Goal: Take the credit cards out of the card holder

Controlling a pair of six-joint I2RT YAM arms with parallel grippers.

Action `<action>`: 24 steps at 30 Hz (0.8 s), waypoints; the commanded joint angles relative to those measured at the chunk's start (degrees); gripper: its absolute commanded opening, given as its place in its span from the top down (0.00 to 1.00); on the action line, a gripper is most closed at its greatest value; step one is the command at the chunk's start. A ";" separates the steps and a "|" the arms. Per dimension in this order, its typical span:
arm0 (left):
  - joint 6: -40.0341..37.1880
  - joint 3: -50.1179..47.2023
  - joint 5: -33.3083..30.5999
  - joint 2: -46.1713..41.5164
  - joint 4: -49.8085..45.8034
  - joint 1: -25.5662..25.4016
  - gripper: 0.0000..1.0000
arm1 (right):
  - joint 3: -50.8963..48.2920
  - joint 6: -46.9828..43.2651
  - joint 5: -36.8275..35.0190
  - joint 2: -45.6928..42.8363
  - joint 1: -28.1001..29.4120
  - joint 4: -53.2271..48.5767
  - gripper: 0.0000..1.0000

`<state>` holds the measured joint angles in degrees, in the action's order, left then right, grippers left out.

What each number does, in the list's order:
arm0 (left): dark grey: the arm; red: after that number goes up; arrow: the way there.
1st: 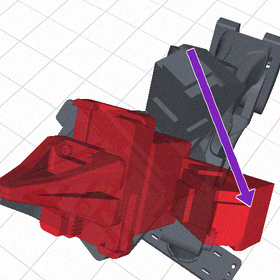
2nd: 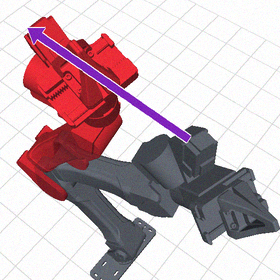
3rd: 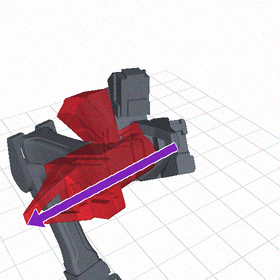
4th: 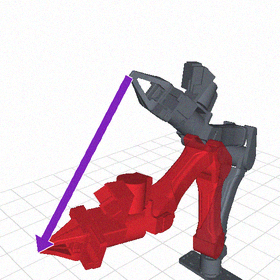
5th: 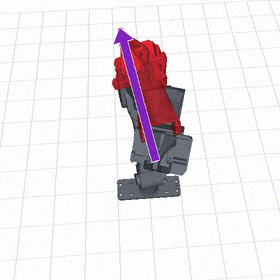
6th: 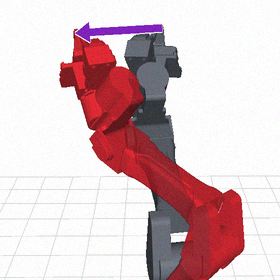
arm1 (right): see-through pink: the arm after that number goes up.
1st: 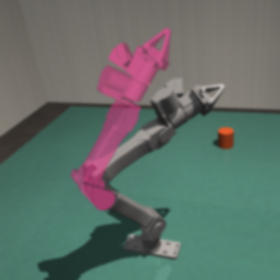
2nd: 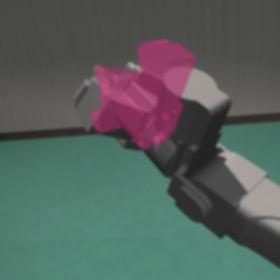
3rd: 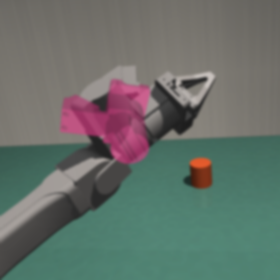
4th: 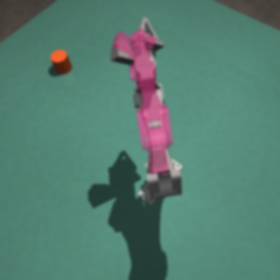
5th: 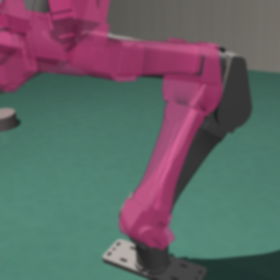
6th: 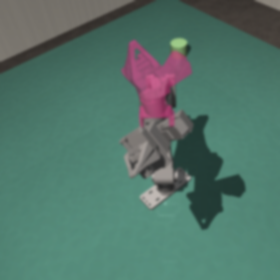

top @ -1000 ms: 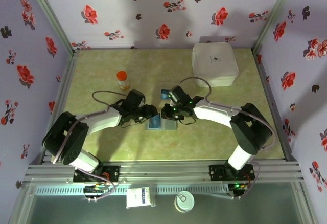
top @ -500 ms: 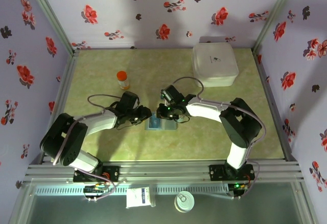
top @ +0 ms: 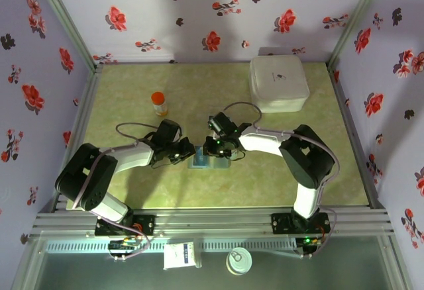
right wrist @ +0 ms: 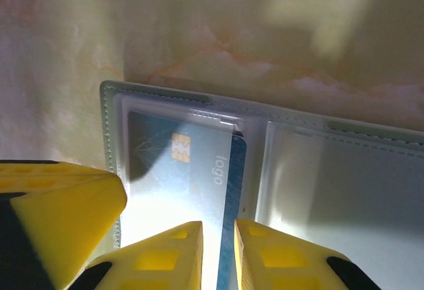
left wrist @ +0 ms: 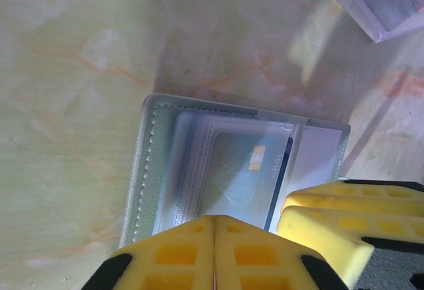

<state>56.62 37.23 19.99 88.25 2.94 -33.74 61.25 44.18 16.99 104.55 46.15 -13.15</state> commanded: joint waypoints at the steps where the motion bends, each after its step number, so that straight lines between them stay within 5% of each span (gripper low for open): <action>1: -1.38 -0.82 -0.48 1.32 -0.24 0.16 0.94 | 0.72 1.30 1.04 0.87 0.50 0.97 0.80; 14: -1.33 -1.47 -0.76 2.15 -0.22 0.16 0.96 | 0.54 1.83 1.80 1.56 0.56 2.43 0.91; 24: -1.14 -1.85 -0.92 1.88 -0.21 0.16 0.97 | -0.50 1.95 -0.55 -1.86 0.54 0.49 0.82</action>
<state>56.62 36.62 19.99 89.03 3.90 -33.74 61.21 45.54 17.37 105.19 46.19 -12.86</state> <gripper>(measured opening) 0.038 0.176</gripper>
